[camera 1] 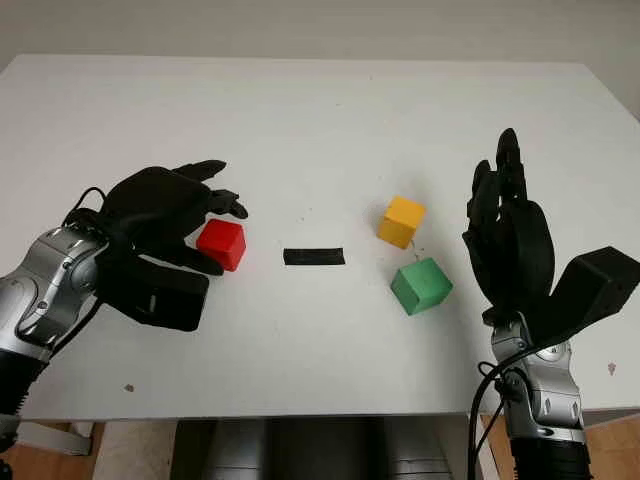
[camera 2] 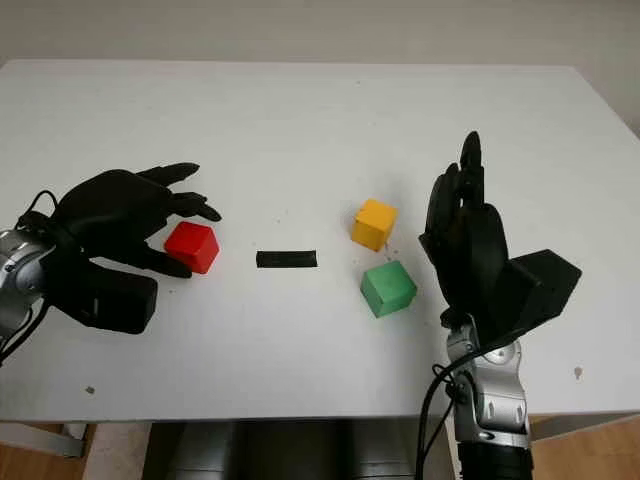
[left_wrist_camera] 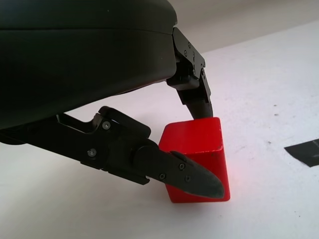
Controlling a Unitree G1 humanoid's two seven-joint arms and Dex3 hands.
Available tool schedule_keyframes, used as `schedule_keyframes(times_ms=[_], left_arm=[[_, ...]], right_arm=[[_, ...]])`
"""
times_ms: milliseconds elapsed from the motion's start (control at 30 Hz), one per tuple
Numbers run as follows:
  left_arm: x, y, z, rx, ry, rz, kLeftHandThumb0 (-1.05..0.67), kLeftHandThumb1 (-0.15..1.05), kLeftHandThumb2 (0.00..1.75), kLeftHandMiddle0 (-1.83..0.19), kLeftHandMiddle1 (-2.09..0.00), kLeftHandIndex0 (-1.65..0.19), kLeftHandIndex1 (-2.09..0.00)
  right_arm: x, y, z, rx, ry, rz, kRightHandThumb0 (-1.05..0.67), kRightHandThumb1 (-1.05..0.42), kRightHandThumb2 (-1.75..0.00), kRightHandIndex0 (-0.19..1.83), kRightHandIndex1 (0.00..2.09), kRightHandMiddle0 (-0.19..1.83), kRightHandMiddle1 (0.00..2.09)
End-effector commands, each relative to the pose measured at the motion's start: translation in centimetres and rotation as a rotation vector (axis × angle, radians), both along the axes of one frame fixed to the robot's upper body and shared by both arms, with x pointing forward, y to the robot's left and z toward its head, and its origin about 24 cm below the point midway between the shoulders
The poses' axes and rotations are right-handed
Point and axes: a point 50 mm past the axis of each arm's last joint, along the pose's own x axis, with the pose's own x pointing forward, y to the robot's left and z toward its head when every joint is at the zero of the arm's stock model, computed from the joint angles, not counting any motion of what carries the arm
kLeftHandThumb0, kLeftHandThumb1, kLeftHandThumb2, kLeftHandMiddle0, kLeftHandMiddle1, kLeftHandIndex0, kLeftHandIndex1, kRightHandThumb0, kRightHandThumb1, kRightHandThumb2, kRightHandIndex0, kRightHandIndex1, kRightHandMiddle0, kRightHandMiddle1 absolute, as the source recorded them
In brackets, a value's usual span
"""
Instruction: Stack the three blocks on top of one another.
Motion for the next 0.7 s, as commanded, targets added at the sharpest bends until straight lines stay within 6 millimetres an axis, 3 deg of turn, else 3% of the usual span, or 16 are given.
schedule_keyframes(times_ms=[0,200,667], left_arm=[[0.0,-0.15,-0.18,-0.011,-0.013,-0.011,-0.55,1.02,0.06,-0.23,-0.06,-0.23,-1.14],[0.08,0.06,-0.37,-0.016,-0.084,-0.032,-0.44,1.05,0.15,-0.33,-0.07,-0.15,-1.53],[0.0,-0.16,0.13,-0.001,-0.101,-0.054,-0.44,1.05,0.12,-0.33,-0.06,-0.13,-1.7]], right_arm=[[-0.26,-0.08,0.33,-0.002,-0.017,-0.004,-0.76,-1.05,-0.63,-0.19,0.0,-0.19,0.0],[-0.25,-0.04,0.43,-0.008,-0.021,0.003,-0.77,-1.05,-0.63,-0.19,0.0,-0.19,0.0],[-0.31,0.11,0.46,-0.012,-0.024,0.002,-0.77,-1.05,-0.63,-0.19,0.0,-0.19,0.0]])
